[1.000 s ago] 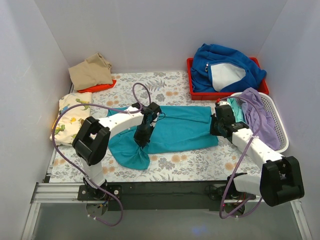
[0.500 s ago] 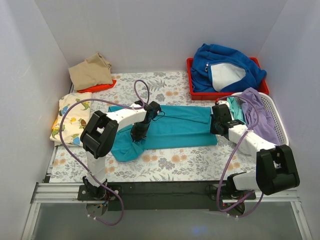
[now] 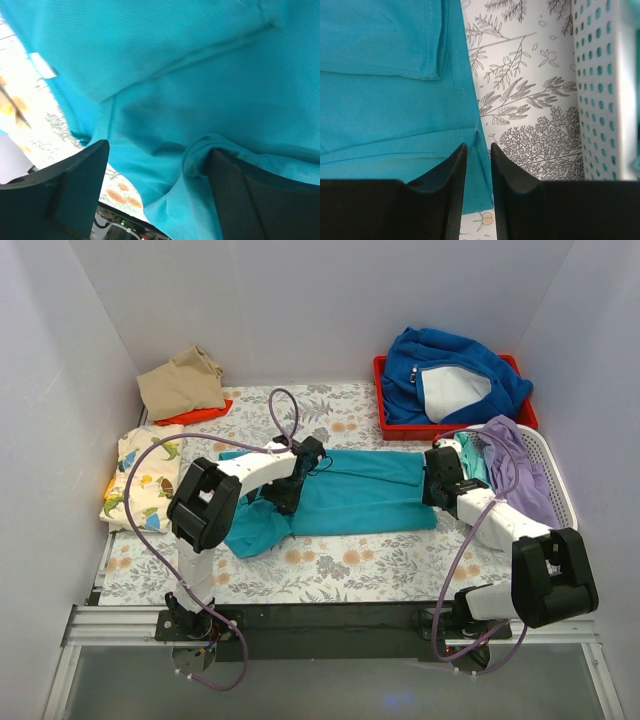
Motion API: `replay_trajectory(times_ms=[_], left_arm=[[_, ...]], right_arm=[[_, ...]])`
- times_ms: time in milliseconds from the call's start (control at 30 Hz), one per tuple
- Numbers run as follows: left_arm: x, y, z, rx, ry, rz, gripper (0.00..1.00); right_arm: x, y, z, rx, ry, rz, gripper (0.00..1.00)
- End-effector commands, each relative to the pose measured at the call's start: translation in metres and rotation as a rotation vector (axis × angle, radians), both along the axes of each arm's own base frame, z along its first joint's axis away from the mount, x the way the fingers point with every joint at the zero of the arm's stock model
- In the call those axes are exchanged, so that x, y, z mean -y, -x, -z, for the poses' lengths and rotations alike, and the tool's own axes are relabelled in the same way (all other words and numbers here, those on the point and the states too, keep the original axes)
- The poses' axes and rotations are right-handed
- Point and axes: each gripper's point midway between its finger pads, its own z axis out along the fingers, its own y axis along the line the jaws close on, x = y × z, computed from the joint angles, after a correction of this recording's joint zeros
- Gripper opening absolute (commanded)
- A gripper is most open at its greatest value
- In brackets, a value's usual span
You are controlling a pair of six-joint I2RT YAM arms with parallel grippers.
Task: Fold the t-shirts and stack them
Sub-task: Fold the tshirt
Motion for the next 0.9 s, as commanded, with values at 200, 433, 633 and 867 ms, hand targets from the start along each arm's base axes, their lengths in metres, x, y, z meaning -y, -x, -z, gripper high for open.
replay_trajectory(times_ms=[200, 433, 633, 867], left_arm=[[-0.022, -0.040, -0.082, 0.367, -0.039, -0.189, 0.82], [0.005, -0.035, -0.104, 0.383, 0.200, -0.186, 0.83], [0.002, -0.023, -0.088, 0.350, 0.213, -0.196, 0.84], [-0.011, 0.015, -0.038, 0.095, 0.095, -0.156, 0.84]], right_arm=[[-0.041, -0.028, -0.121, 0.325, -0.172, -0.215, 0.36], [-0.132, 0.007, -0.119, 0.182, -0.587, -0.508, 0.36], [-0.153, 0.018, -0.106, 0.117, -0.647, -0.546, 0.34], [-0.151, 0.022, -0.092, 0.068, -0.615, -0.529, 0.34]])
